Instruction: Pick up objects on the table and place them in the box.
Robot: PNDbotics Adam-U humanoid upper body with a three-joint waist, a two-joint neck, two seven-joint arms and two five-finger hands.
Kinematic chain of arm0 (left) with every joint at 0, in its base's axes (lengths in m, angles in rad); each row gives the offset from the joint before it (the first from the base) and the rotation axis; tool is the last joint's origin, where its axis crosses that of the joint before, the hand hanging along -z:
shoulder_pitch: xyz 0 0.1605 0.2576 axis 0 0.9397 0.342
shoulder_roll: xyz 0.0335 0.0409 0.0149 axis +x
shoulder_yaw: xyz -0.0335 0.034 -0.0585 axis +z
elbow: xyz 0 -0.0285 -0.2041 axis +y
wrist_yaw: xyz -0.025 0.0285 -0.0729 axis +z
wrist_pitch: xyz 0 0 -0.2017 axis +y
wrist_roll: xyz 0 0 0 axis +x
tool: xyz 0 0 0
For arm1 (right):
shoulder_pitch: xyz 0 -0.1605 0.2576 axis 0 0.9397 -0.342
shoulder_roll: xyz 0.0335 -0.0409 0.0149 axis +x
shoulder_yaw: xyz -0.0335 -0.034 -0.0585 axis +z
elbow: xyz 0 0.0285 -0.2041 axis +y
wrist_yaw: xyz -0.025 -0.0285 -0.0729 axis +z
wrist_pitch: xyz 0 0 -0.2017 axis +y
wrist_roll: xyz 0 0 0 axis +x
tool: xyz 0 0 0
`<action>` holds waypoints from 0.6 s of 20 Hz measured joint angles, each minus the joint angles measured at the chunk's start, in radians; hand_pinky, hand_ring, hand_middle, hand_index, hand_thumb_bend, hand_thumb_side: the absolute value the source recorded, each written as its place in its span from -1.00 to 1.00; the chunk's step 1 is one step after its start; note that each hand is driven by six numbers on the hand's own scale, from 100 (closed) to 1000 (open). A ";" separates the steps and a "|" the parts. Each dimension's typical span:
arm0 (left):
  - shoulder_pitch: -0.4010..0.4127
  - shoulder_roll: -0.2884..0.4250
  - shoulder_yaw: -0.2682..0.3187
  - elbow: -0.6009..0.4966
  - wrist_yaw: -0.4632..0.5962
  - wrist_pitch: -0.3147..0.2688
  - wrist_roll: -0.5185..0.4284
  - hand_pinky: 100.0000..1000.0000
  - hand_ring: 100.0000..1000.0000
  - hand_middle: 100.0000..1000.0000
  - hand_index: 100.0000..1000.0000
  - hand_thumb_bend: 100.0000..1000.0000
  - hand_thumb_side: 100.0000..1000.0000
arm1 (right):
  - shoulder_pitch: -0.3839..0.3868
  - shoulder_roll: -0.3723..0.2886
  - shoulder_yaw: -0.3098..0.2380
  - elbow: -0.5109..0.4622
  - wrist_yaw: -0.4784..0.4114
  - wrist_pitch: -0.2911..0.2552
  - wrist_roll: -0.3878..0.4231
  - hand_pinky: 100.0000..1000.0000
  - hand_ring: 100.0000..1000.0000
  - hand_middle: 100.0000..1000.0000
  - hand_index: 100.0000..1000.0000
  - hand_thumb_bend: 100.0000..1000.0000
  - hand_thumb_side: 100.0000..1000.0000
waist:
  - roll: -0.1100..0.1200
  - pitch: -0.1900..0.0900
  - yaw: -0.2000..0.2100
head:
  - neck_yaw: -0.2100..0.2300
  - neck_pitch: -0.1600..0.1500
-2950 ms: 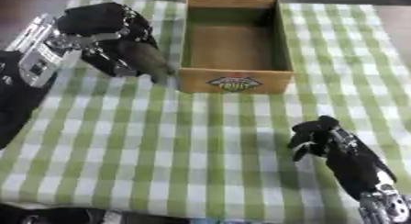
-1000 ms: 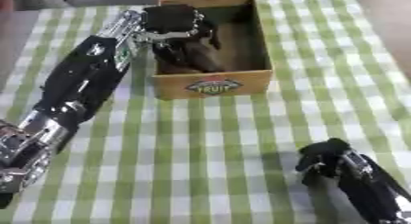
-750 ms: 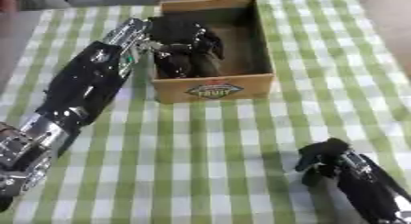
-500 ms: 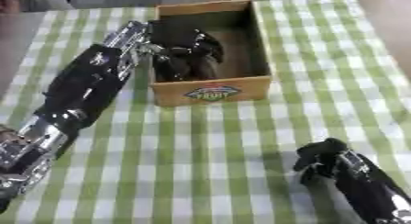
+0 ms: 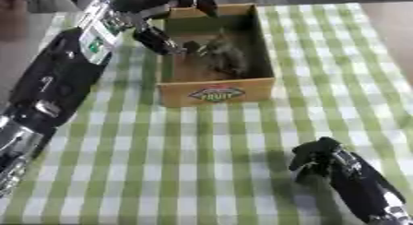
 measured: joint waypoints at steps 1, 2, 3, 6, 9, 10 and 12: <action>0.017 0.011 0.005 -0.028 0.041 0.015 -0.015 0.33 0.34 0.41 0.59 -0.63 -0.75 | 0.000 0.000 -0.002 0.000 -0.001 0.001 -0.002 -0.15 0.13 -0.01 0.33 -1.00 1.00 | -0.001 -0.001 0.006 | -0.003 0.001; 0.036 0.021 0.011 -0.057 0.080 0.031 -0.031 0.32 0.33 0.40 0.58 -0.65 -0.77 | 0.000 0.000 -0.004 0.000 -0.001 0.001 -0.003 -0.15 0.13 -0.01 0.33 -1.00 1.00 | -0.002 -0.002 0.011 | -0.006 0.002; 0.053 0.030 0.018 -0.085 0.118 0.047 -0.047 0.30 0.30 0.38 0.58 -0.71 -0.80 | 0.001 0.000 -0.004 0.000 -0.002 0.001 -0.003 -0.15 0.13 -0.01 0.33 -1.00 1.00 | -0.004 -0.002 0.014 | -0.010 0.003; 0.115 0.049 0.051 -0.171 0.228 0.097 -0.097 0.25 0.24 0.33 0.56 -0.88 -0.82 | 0.006 0.000 -0.010 0.000 -0.004 0.000 -0.008 -0.15 0.13 -0.01 0.33 -1.00 1.00 | -0.005 -0.004 0.030 | -0.019 0.003; 0.178 0.056 0.087 -0.248 0.319 0.144 -0.144 0.22 0.19 0.29 0.55 -1.00 -0.79 | 0.009 0.000 -0.014 0.000 -0.007 0.000 -0.012 -0.15 0.13 -0.01 0.33 -1.00 1.00 | -0.011 -0.009 0.047 | -0.027 0.003; 0.201 0.058 0.100 -0.272 0.348 0.158 -0.158 0.21 0.18 0.28 0.55 -1.00 -0.78 | 0.009 0.000 -0.016 0.000 -0.008 -0.001 -0.013 -0.15 0.13 -0.01 0.33 -1.00 1.00 | -0.011 -0.010 0.051 | -0.028 0.003; 0.244 0.060 0.123 -0.322 0.398 0.184 -0.184 0.18 0.16 0.26 0.55 -1.00 -0.75 | 0.009 0.000 -0.019 0.000 -0.009 -0.002 -0.016 -0.15 0.13 -0.01 0.33 -1.00 1.00 | -0.010 -0.010 0.054 | -0.034 0.003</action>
